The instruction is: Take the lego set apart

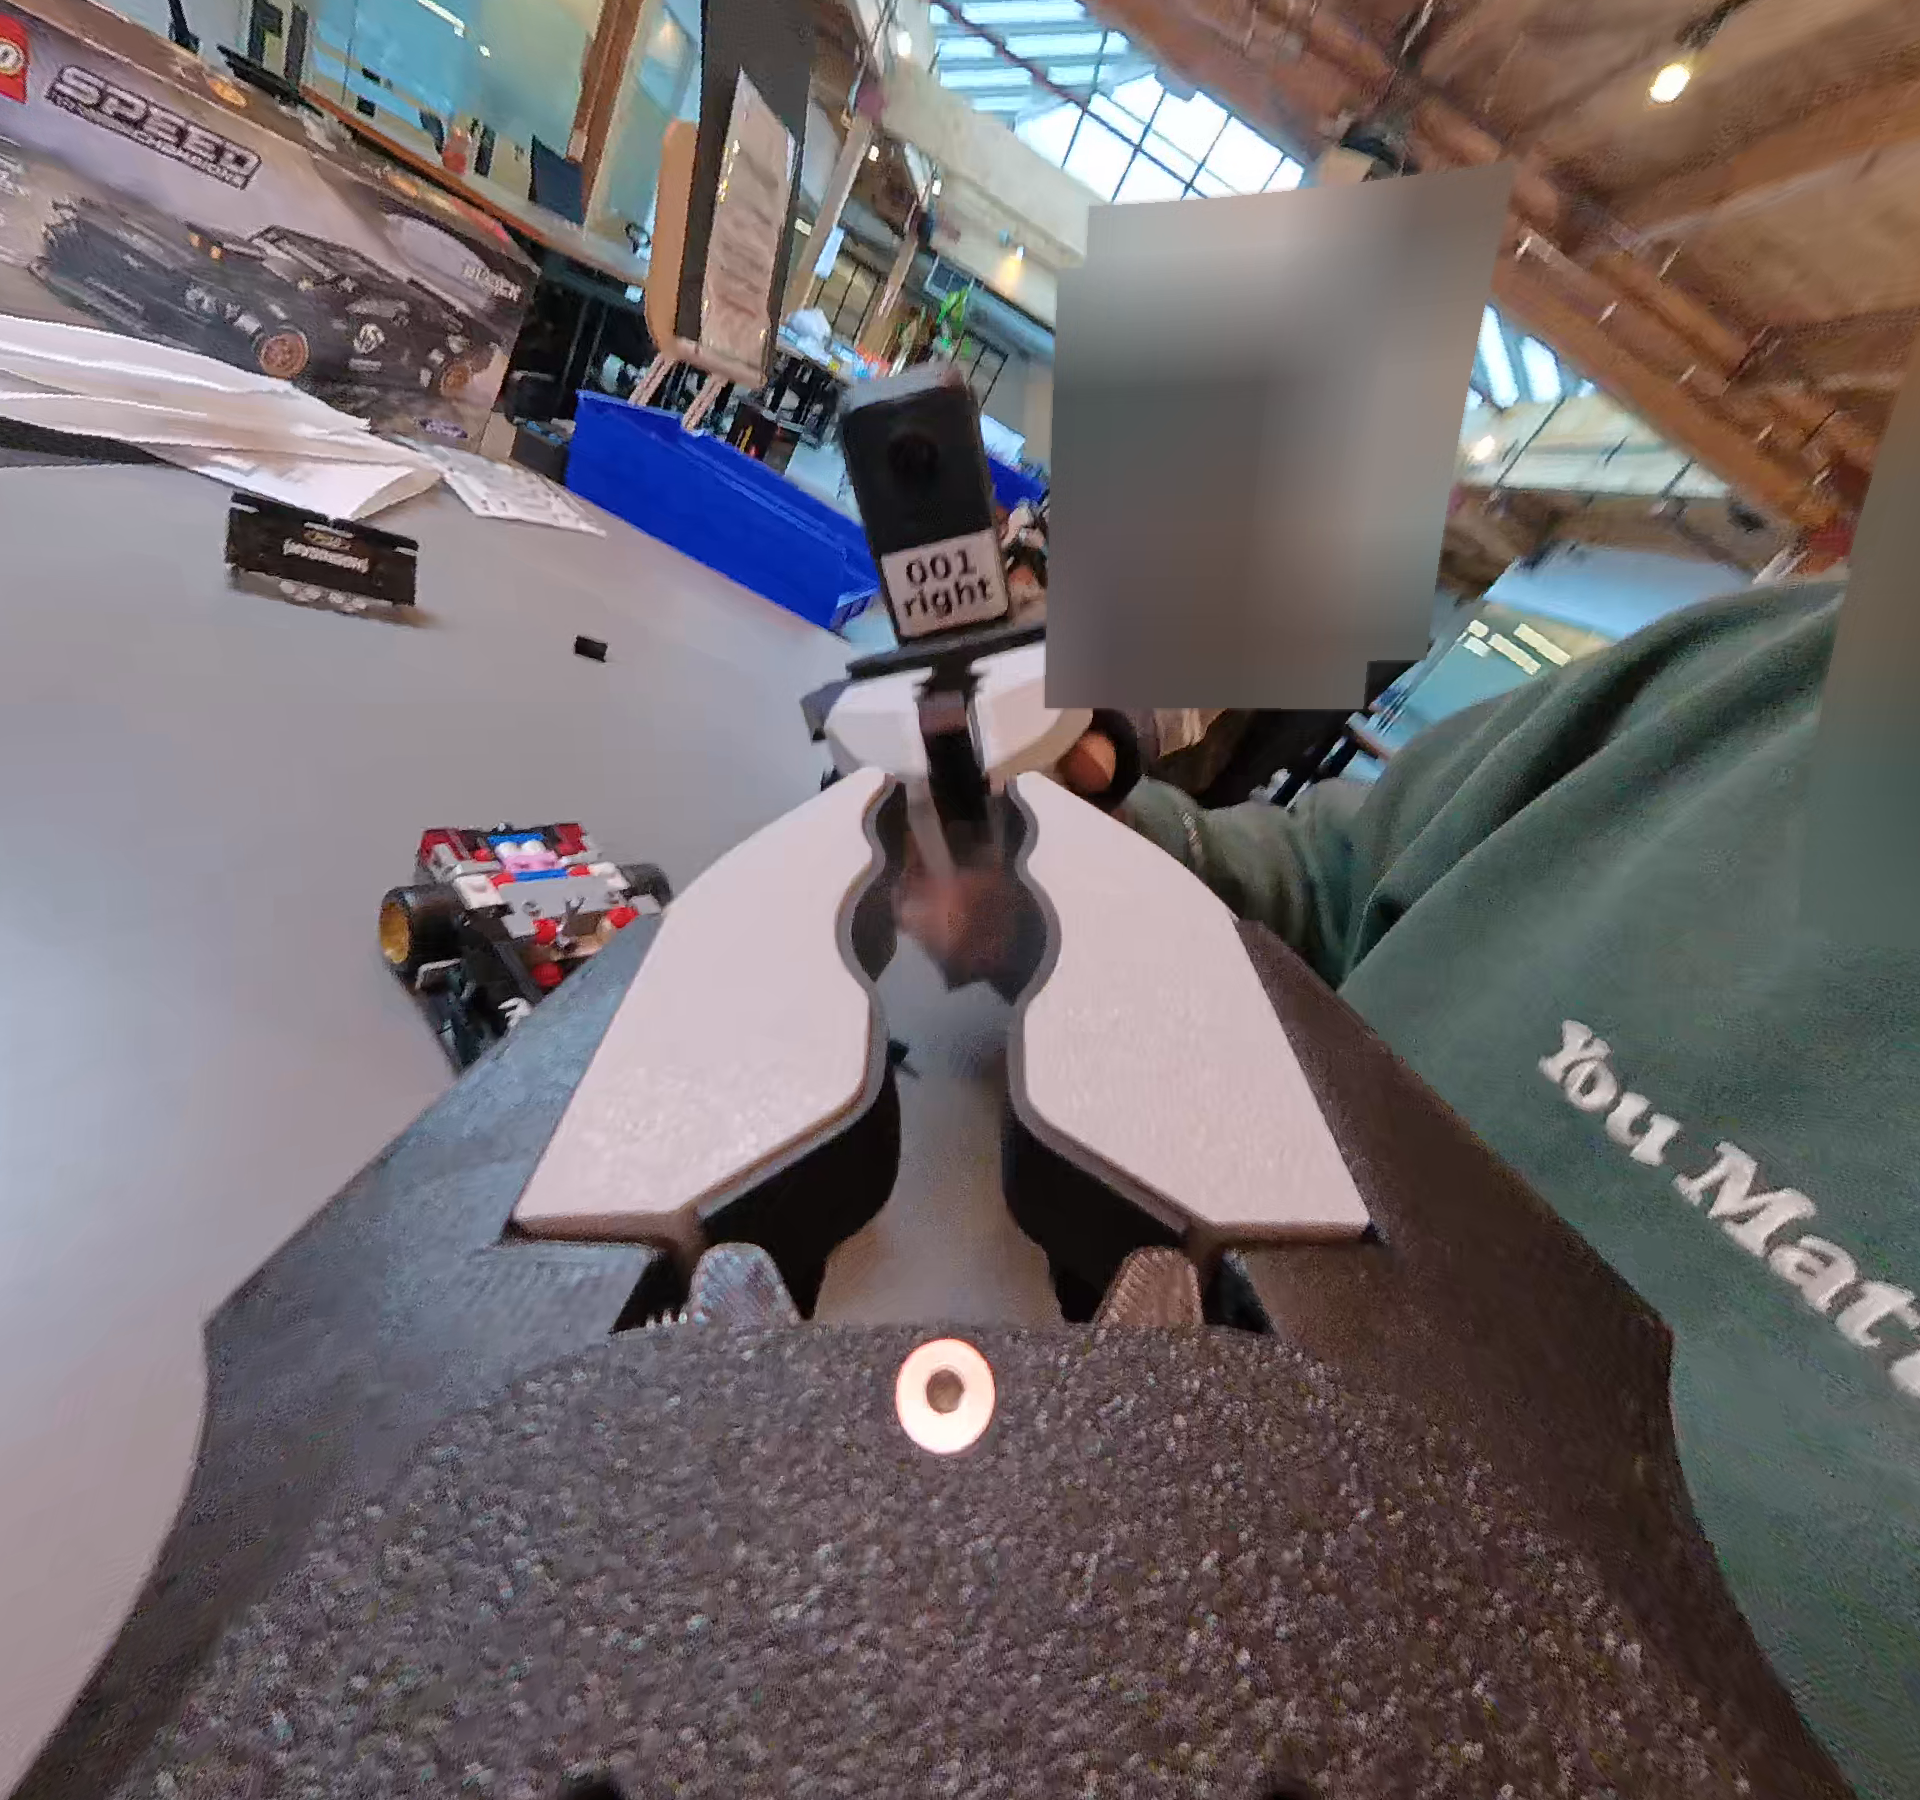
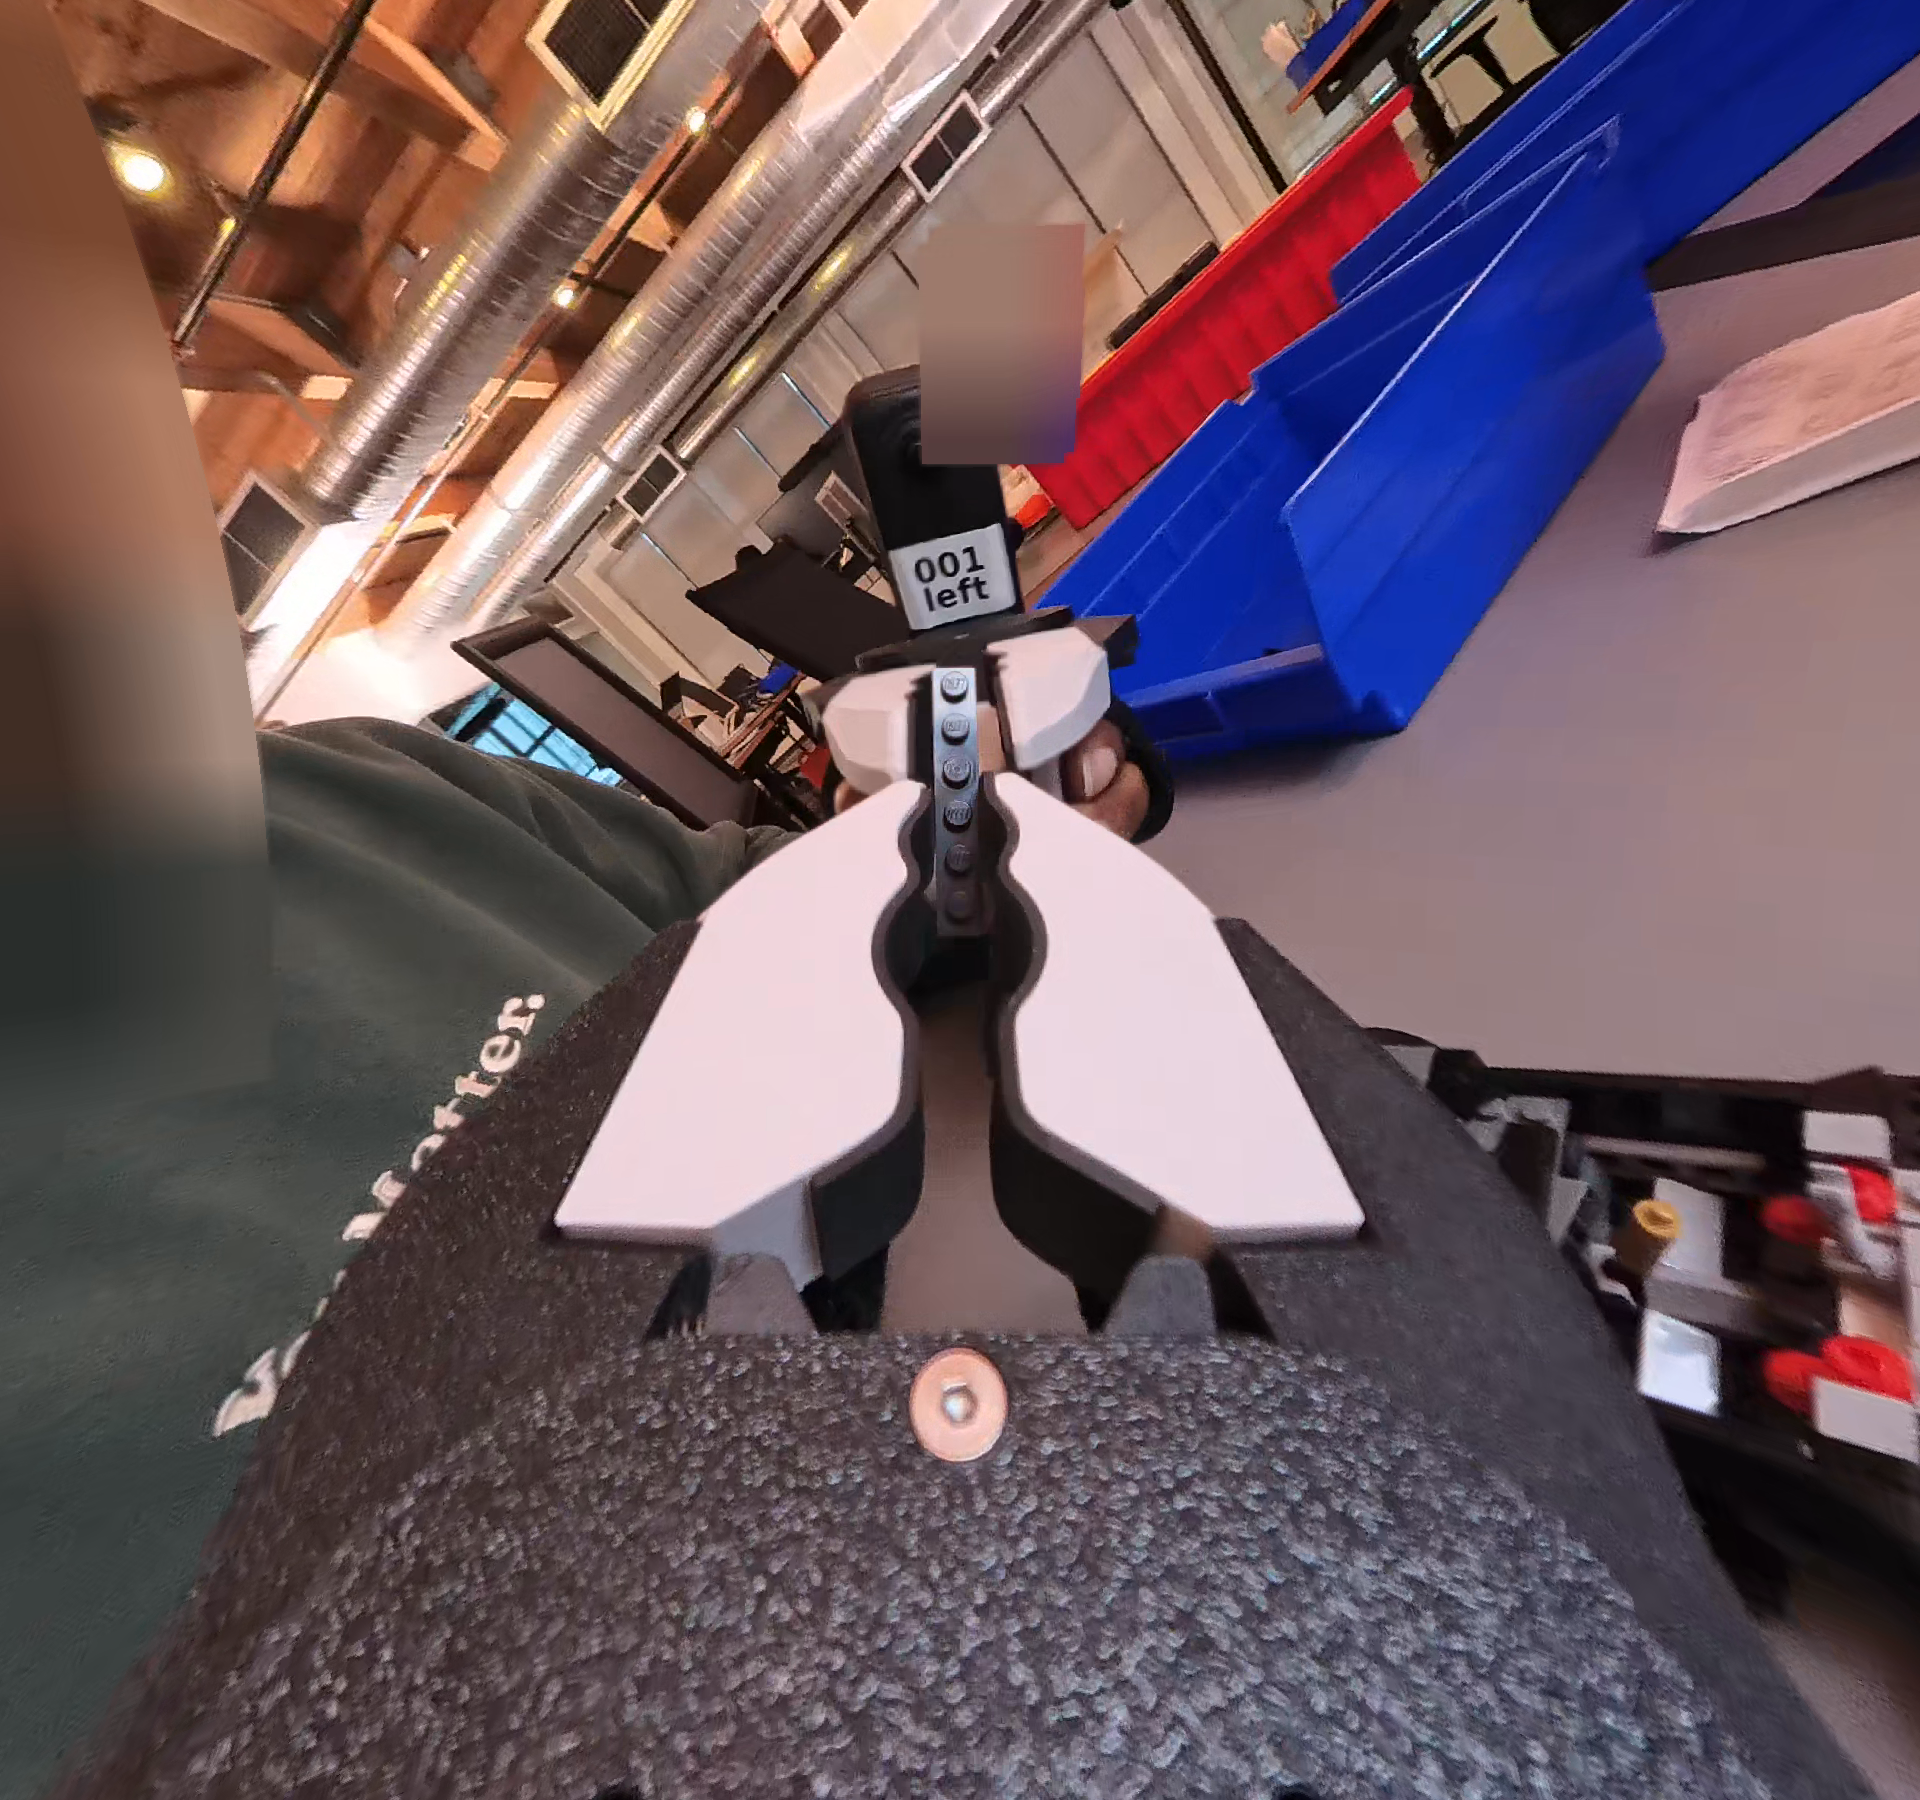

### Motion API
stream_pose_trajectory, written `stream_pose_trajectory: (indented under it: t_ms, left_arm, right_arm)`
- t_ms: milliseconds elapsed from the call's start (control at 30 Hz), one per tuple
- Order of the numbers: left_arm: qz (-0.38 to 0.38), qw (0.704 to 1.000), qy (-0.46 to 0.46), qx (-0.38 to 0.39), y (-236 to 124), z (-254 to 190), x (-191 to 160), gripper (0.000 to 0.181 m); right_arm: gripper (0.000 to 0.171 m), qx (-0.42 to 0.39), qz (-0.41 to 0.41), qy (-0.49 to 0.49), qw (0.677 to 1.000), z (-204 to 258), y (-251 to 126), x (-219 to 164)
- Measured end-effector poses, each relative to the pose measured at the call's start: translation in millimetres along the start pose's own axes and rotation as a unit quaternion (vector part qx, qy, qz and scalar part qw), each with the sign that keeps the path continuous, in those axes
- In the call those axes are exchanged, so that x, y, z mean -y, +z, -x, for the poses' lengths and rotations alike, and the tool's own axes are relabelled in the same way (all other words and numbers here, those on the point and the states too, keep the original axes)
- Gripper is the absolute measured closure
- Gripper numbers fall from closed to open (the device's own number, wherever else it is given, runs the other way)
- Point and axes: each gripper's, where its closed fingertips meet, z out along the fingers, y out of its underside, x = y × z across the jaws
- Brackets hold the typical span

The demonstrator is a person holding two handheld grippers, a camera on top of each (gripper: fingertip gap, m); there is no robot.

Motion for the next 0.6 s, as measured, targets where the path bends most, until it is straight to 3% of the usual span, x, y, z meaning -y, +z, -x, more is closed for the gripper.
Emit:
stream_pose_trajectory:
  t_ms: [200,367,467,600]
  left_arm:
    - [-0.014,1.0,-0.002,0.001,-2,-2,6,0.173]
    - [0.02,0.999,0.034,0.003,-3,-6,-2,0.173]
    - [0.056,0.995,0.086,0.012,-2,-9,-9,0.173]
    - [0.079,0.992,0.099,-0.004,1,-17,-18,0.172]
  right_arm:
    - [0.163,-0.005,0.013,-0.029,0.999,1,4,-7]
    - [0.163,-0.029,0.059,-0.101,0.993,1,6,-17]
    - [0.153,-0.031,0.074,-0.145,0.986,5,2,-14]
    - [0.157,-0.025,0.115,-0.188,0.975,11,4,-25]
